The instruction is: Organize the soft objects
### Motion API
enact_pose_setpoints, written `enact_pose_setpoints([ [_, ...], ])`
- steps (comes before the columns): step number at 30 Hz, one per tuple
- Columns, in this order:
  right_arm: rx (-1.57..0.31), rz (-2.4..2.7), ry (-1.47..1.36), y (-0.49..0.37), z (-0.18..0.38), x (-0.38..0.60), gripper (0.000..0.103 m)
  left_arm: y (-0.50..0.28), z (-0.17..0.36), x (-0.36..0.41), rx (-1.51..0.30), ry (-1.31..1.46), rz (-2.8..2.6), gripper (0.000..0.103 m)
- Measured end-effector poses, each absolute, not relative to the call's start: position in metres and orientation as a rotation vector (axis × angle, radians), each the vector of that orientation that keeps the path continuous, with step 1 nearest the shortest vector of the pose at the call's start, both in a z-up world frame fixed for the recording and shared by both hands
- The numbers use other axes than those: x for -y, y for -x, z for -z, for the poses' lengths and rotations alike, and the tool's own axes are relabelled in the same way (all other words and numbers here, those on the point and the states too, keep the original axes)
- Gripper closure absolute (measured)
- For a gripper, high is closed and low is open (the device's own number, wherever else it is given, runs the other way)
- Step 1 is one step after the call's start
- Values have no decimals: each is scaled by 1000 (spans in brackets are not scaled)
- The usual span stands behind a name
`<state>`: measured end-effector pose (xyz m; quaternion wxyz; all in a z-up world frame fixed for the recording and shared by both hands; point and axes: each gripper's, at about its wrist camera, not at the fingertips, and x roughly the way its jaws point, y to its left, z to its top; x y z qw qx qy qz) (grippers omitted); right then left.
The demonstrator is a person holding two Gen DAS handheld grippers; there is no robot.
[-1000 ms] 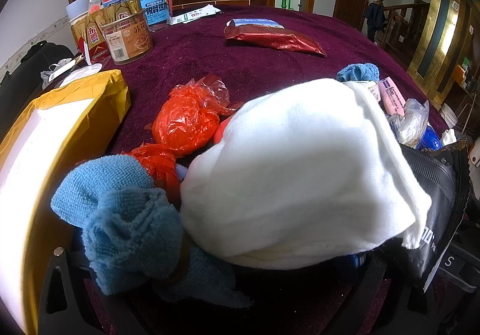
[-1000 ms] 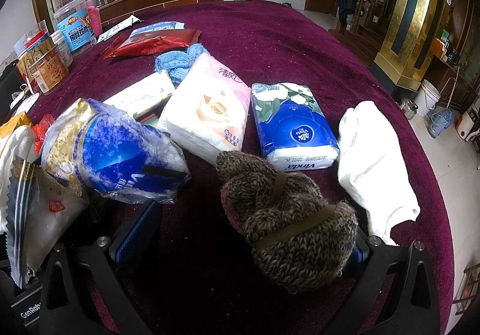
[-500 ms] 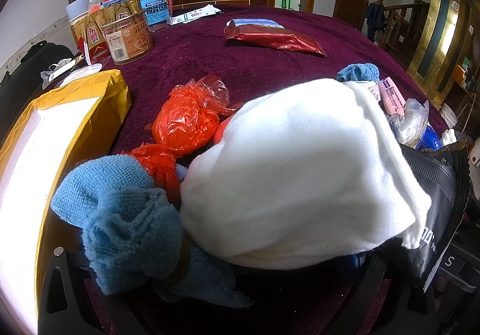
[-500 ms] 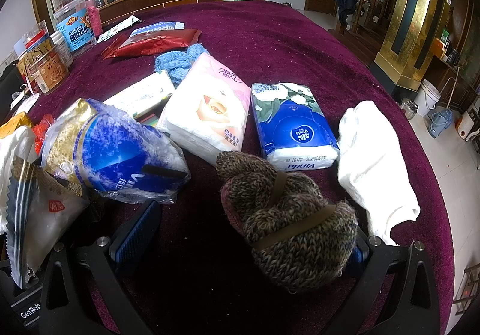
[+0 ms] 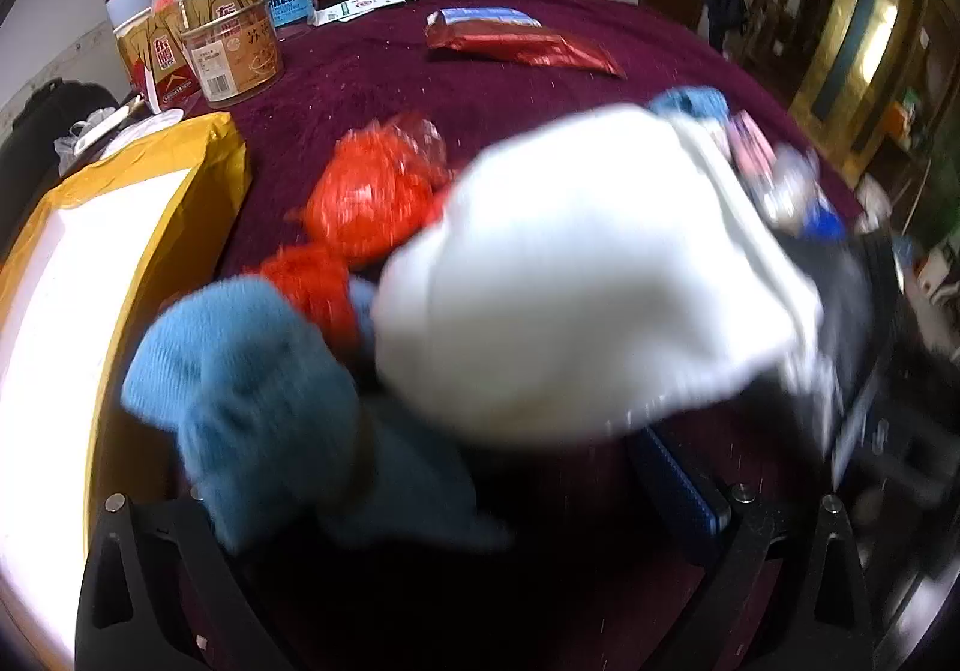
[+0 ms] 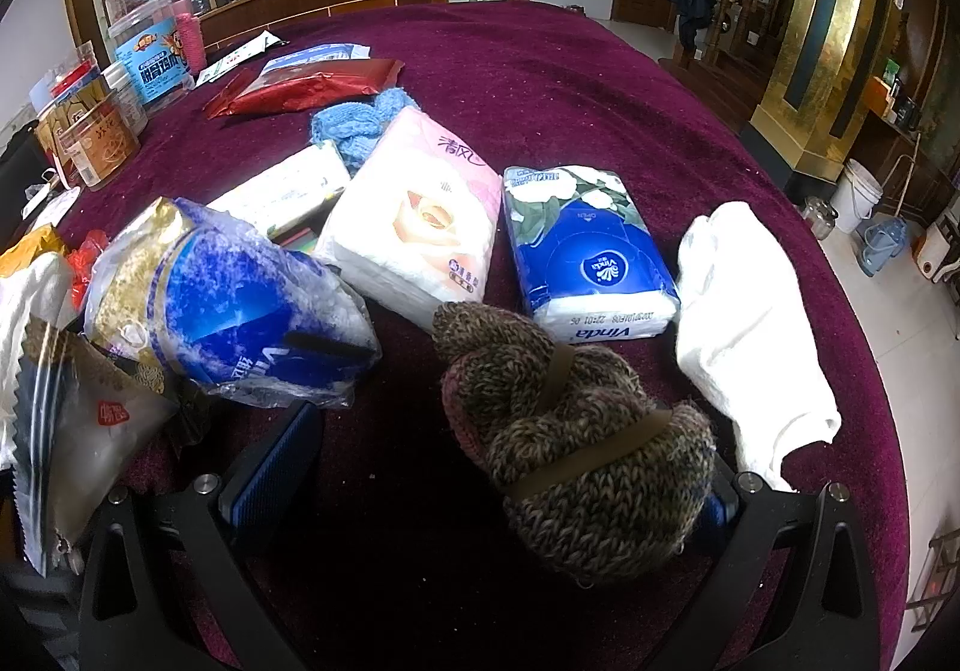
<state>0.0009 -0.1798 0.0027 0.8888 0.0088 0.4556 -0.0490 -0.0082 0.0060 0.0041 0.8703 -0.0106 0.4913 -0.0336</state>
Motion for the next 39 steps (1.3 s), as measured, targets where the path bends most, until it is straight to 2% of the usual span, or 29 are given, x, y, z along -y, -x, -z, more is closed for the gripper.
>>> enact_pose_setpoints([
  [8,-1046,50,13,-4,-6,180,0,21,-3,0,-1010,-16,63,0],
  [19,-1069,94,-13,7,-11,183,2,19,-2,0,-1008,-14,57,0],
  [21,-1020,94,-24,23,-21,182,4,19,-2,0,-1008,-12,54,0],
  [24,-760,106,-29,72,-54,179,4,20,-1,1,-1008,-19,56,0],
  [26,-513,153,-13,108,-73,178,0,20,-2,0,-1008,-17,58,0],
  [27,-465,149,-17,114,-77,179,0,20,-2,0,-1008,-20,56,0],
  [32,-659,88,-60,62,-70,185,0,21,-2,0,-1007,-19,49,0],
  [36,-588,131,-79,50,-73,184,0,21,-2,0,-1006,-15,55,1],
  [38,-504,172,-94,52,-73,185,0,23,-3,-3,-999,3,76,8],
  [39,-481,183,-101,52,-72,189,0,26,-5,-5,-991,21,94,8],
])
